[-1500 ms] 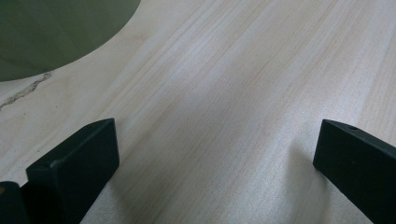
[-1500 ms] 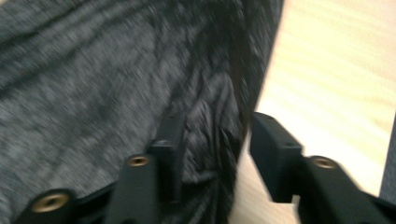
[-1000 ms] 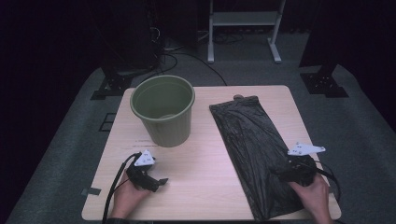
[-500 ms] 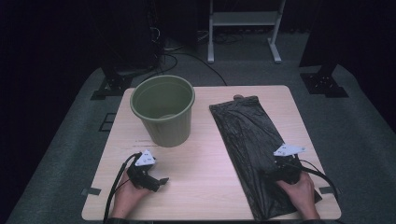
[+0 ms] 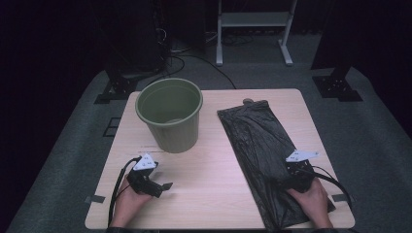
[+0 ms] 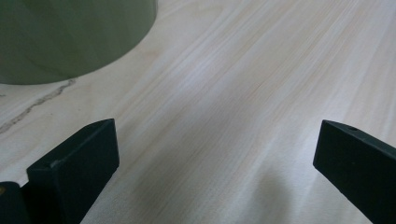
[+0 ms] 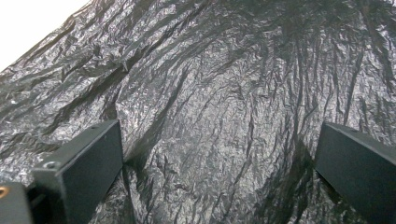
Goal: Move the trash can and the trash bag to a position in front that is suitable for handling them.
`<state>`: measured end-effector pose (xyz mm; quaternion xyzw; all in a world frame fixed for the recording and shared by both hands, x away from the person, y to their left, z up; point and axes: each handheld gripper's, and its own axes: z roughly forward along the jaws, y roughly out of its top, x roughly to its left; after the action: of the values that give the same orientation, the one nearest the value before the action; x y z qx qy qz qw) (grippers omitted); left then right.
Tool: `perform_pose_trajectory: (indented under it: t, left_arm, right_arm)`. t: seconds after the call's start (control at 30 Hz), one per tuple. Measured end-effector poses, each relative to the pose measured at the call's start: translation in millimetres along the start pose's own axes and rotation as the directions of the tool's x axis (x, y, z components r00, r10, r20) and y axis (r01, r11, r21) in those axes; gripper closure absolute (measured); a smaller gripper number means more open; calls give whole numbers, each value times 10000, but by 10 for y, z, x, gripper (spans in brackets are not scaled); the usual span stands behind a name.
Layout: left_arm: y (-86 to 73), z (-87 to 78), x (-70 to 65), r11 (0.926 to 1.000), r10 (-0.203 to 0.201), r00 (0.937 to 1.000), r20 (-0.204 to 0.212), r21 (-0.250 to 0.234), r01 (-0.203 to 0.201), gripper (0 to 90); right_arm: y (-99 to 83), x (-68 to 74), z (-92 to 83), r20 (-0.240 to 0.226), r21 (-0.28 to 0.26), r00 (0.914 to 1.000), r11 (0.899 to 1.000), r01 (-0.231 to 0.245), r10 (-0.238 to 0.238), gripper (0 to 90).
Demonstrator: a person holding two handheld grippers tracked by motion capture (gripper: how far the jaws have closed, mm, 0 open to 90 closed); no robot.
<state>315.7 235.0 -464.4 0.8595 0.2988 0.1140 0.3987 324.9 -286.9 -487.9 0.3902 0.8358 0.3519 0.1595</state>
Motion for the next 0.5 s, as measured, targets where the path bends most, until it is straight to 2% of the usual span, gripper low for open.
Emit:
perform_pose_trajectory:
  t: [0.23, 0.5]
  left_arm:
    - [151, -189, -10, 9995, -261, 9997, 17, -199, 261, 0]
    - [294, -338, -13, 9991, -266, 9996, -116, -340, 262, 0]
  right_arm:
    - [0, 0, 0, -4, 0, 10000, 10000, -1, 1, 0]
    - [-1, 1, 1, -2, -9, 10000, 10000, -2, 2, 0]
